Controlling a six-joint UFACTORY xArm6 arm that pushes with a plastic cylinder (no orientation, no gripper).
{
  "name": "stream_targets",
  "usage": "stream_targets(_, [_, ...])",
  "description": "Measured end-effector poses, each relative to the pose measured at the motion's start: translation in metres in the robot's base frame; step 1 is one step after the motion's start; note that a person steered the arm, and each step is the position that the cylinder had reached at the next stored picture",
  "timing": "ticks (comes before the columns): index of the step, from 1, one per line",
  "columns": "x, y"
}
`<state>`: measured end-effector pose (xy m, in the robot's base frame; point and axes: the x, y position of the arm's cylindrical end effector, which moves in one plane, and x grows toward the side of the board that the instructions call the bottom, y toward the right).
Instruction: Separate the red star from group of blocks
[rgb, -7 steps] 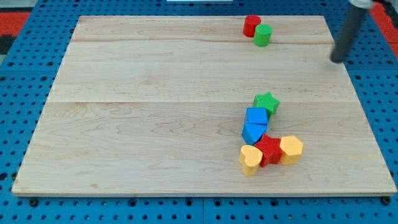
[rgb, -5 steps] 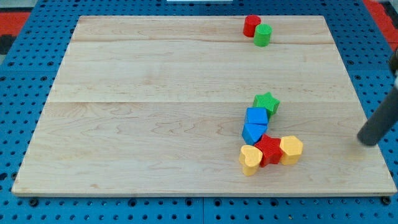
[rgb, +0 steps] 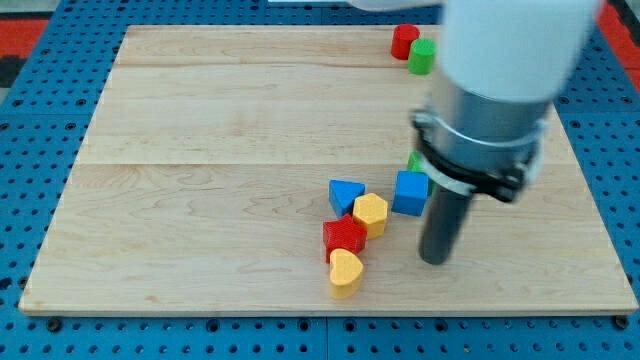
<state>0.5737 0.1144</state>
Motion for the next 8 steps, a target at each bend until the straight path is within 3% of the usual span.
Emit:
stream_targets(2, [-0.013, -0.113])
stream_targets(4, [-0.05, -0.06])
stream_targets(5, [-0.067, -0.087])
stream_targets(7, [-0.049, -0.204])
stream_targets(8, [-0.05, -0.176])
